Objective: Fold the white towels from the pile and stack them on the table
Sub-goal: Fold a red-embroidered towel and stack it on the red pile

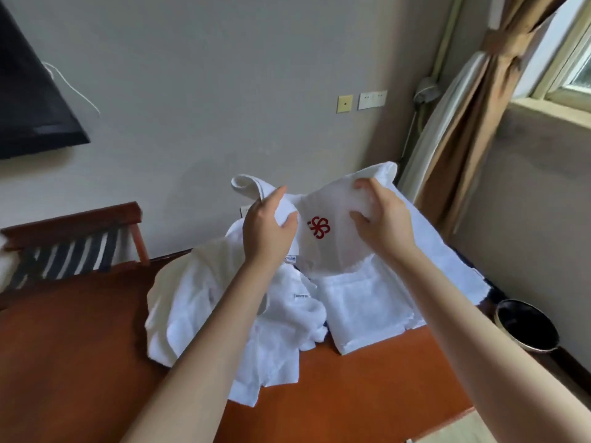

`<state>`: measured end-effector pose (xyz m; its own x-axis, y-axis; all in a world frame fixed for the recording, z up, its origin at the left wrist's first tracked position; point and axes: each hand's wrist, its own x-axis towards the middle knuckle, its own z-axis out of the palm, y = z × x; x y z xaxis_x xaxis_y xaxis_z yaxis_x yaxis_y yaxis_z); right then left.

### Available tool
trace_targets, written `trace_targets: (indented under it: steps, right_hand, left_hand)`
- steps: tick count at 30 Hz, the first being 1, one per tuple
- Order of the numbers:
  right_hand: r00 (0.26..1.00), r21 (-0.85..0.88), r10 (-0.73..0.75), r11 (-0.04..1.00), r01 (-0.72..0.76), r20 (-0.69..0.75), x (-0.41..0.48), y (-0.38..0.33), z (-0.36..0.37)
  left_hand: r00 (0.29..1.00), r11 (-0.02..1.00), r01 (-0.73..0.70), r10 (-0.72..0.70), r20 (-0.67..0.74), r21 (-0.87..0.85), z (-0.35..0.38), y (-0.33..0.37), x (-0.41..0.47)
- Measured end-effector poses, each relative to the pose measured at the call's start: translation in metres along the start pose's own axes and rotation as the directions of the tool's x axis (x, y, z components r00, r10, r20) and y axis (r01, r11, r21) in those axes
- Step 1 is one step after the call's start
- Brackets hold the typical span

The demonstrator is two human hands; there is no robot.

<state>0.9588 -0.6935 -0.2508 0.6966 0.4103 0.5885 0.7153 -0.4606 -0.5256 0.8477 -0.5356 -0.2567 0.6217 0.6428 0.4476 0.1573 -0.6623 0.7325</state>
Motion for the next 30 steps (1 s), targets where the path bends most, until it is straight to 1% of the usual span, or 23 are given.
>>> trace_targets:
  steps: [3,5,10,13,17,19,21,24,25,27,28,30]
  right_hand:
    - [0.994,0.041,-0.074,0.997,0.071,0.075,0.013,0.04,-0.014]
    - [0.988,0.057,-0.109,0.993,0.104,0.111,0.021,0.067,-0.021]
    - [0.974,0.089,-0.084,0.994,0.067,0.209,0.036,0.11,-0.029]
    - [0.956,0.134,-0.072,0.99,0.034,0.286,0.042,0.124,-0.027]
    - [0.926,0.094,-0.065,0.995,0.032,0.373,0.047,0.138,-0.017]
    - [0.896,0.071,-0.085,0.996,0.06,0.436,0.051,0.143,-0.012]
    - [0.888,0.076,-0.115,0.993,0.09,0.444,0.061,0.148,-0.011]
    - [0.87,0.111,-0.202,0.979,0.17,0.45,0.074,0.153,-0.01]
    - [0.856,0.12,-0.246,0.969,0.215,0.455,0.079,0.154,-0.01]
    - [0.798,0.154,-0.368,0.929,0.337,0.477,0.092,0.156,-0.004]
    - [0.757,0.176,-0.437,0.897,0.404,0.486,0.099,0.155,0.001]
    - [0.642,0.211,-0.55,0.822,0.529,0.534,0.111,0.151,0.011]
  left_hand:
    - [0.996,0.997,0.064,-0.062,-0.06,0.035,0.036,0.019,-0.002]
    - [0.995,0.996,0.073,-0.069,-0.072,0.058,0.059,0.031,-0.006]
    - [0.988,0.986,0.137,-0.129,-0.086,0.093,0.088,0.043,-0.01]
    - [0.98,0.981,0.177,-0.169,-0.102,0.075,0.098,0.034,-0.008]
    - [0.972,0.972,0.232,-0.23,-0.054,0.025,0.124,0.015,0.0]
    - [0.96,0.96,0.278,-0.278,-0.039,-0.017,0.137,0.008,0.006]
    - [0.948,0.949,0.313,-0.315,-0.053,-0.038,0.147,0.006,0.01]
    - [0.926,0.936,0.346,-0.351,-0.14,-0.059,0.158,0.014,0.003]
    - [0.914,0.932,0.353,-0.362,-0.181,-0.079,0.162,0.017,-0.001]
    - [0.897,0.929,0.361,-0.371,-0.242,-0.086,0.171,0.023,-0.009]
    - [0.885,0.924,0.375,-0.38,-0.271,-0.07,0.177,0.025,-0.012]
    - [0.836,0.891,0.452,-0.44,-0.329,-0.045,0.188,0.033,-0.023]
